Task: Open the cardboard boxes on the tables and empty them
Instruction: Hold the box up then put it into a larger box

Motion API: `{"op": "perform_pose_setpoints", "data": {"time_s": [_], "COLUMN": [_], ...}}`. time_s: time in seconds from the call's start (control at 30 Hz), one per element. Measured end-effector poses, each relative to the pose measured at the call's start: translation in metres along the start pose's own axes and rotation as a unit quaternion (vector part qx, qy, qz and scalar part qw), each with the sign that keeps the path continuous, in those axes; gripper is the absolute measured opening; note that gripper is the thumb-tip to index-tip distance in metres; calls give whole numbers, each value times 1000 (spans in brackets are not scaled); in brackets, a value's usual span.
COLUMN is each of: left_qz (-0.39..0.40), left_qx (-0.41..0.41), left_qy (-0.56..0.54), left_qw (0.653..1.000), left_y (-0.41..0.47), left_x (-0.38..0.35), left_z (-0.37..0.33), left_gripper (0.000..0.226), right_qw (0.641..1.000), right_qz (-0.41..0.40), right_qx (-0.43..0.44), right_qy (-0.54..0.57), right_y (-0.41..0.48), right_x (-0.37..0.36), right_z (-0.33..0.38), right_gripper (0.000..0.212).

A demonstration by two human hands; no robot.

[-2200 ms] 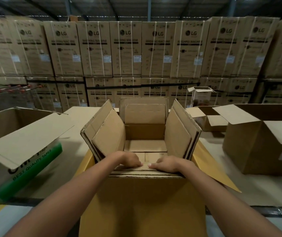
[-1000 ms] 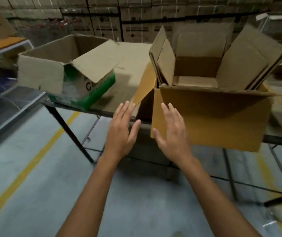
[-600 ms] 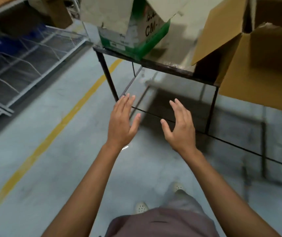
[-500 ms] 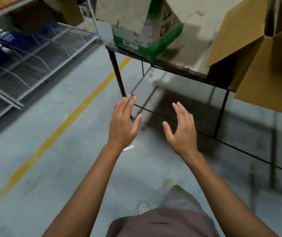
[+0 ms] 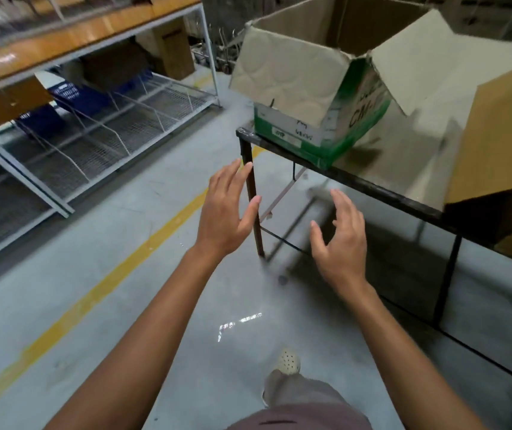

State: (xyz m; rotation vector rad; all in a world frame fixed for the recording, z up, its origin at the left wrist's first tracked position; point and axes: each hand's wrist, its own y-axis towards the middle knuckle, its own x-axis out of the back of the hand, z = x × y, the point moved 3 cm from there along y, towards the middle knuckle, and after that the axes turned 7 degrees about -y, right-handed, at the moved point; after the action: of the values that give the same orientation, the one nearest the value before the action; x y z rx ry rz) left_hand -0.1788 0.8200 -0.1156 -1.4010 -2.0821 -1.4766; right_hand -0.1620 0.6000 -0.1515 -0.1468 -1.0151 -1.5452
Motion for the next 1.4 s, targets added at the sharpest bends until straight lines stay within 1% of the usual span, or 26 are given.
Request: {"op": "perform_pose_setpoints", "data": {"time_s": [0.1,0.2,0.33,0.43,0.53,0.6,0.63,0.7,0.73,0.8,0.87,0.93,0.97,1.03,1.07,1.1,1.17,1.2,1.23,1.3,1.33,1.4], "left_qz": [-2,5,8,-2,-3,8,17,42,64,112,153,213,245,309,327,332,297,267,231,182,168,156], "left_qx": [-19,-32,-48,-70,-57,-45,-39,-13,12,85,156,220,259,357,391,409,402,409,411,415,421,429], "left_qy": [2,13,16,17,5,1,2,0,-4,-27,-46,-80,-123,-220,-250,-278,-347,-364,-364,-315,-307,-345], "left_qw": [1000,999,999,997,998,999,999,999,998,990,975,949,926,853,823,803,794,793,803,834,837,820], "left_y": [67,138,222,278,331,362,377,411,427,451,468,466,461,447,442,439,435,429,418,400,391,374], "left_x": [3,2,-4,-3,-5,-10,-13,-21,-27,-40,-52,-63,-70,-81,-86,-94,-114,-114,-102,-96,-90,-86], "left_z": [16,31,49,61,75,86,93,105,113,128,143,154,161,180,189,200,224,226,221,228,228,231], "left_gripper": [54,57,59,57,56,54,52,49,49,51,56,54,48,39,45,47,40,43,53,76,83,90], "right_qw": [999,997,992,985,977,967,960,944,934,910,884,861,850,833,826,819,810,807,803,794,787,759], "right_qz": [-31,-70,-113,-154,-179,-188,-188,-169,-148,-96,-96,-121,-128,-139,-150,-165,-191,-198,-200,-209,-217,-235], "right_qx": [2,24,54,45,19,-24,-56,-136,-186,-303,-409,-472,-493,-525,-536,-543,-550,-551,-556,-568,-576,-606], "right_qy": [10,13,-19,-64,-111,-168,-198,-248,-267,-267,-204,-147,-133,-106,-92,-83,-77,-78,-77,-58,-40,40], "right_y": [64,132,212,260,303,331,344,366,373,376,371,365,363,358,355,350,339,332,323,300,288,264], "right_x": [-2,2,5,8,7,2,-1,-8,-12,-20,-26,-29,-31,-34,-36,-39,-45,-48,-51,-56,-59,-64], "right_z": [3,13,25,32,32,24,19,7,0,-16,-27,-30,-30,-24,-21,-19,-12,-8,-5,3,6,16], "right_gripper": [62,60,56,44,31,26,26,33,39,53,68,85,89,87,85,83,81,82,84,92,96,103]}}
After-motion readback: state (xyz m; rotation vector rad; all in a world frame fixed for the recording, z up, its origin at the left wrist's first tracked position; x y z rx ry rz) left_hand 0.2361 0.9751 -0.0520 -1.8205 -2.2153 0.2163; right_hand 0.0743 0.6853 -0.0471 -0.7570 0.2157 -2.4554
